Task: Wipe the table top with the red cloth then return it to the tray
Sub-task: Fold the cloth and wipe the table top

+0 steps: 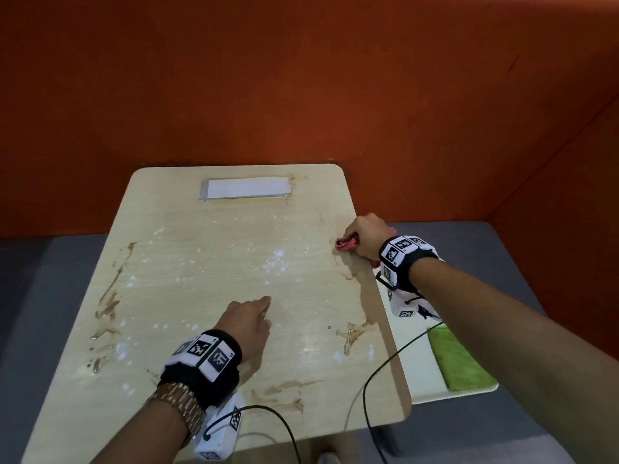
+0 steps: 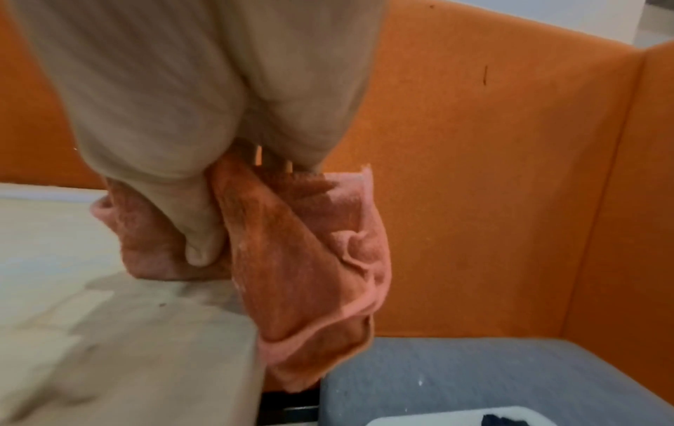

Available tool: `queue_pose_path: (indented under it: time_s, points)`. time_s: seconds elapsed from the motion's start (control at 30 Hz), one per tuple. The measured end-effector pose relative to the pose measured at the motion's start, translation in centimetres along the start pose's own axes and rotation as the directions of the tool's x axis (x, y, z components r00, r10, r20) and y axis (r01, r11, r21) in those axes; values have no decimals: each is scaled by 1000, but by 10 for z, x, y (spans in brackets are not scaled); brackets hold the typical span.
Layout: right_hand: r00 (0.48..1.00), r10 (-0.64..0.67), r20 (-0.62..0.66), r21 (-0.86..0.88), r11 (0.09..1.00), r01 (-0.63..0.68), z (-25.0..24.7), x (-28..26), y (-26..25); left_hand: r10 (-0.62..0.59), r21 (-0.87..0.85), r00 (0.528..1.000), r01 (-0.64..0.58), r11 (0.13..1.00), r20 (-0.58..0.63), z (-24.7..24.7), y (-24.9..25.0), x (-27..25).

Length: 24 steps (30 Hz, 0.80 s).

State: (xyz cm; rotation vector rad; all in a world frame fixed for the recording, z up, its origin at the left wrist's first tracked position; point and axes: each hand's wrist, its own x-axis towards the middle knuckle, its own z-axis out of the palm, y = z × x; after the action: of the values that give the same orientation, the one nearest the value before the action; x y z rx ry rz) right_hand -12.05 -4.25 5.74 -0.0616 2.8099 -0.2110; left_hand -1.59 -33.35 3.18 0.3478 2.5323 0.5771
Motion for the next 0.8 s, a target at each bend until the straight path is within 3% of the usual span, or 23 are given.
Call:
queue_pose_path:
  time_s: [0.33,0.53,0.7,0.8]
  points:
    - [991,-85,106,-19,996,88,10,-36,-1,10,35,1000,-11,999,15,-5,8,-3]
    - [955,-208,211,-68,972,227,-1,-46,-6,-15,28,1000,15,999,22,-9,11,-7]
    - [986,-140,95,11,990,140,-2,-33,-5,-19,44,999,17,999,31,-6,13,-8]
    - [991,-77,110,70,995,69,7,-38,-11,-22,54,999,20,998,24,-5,13,-6]
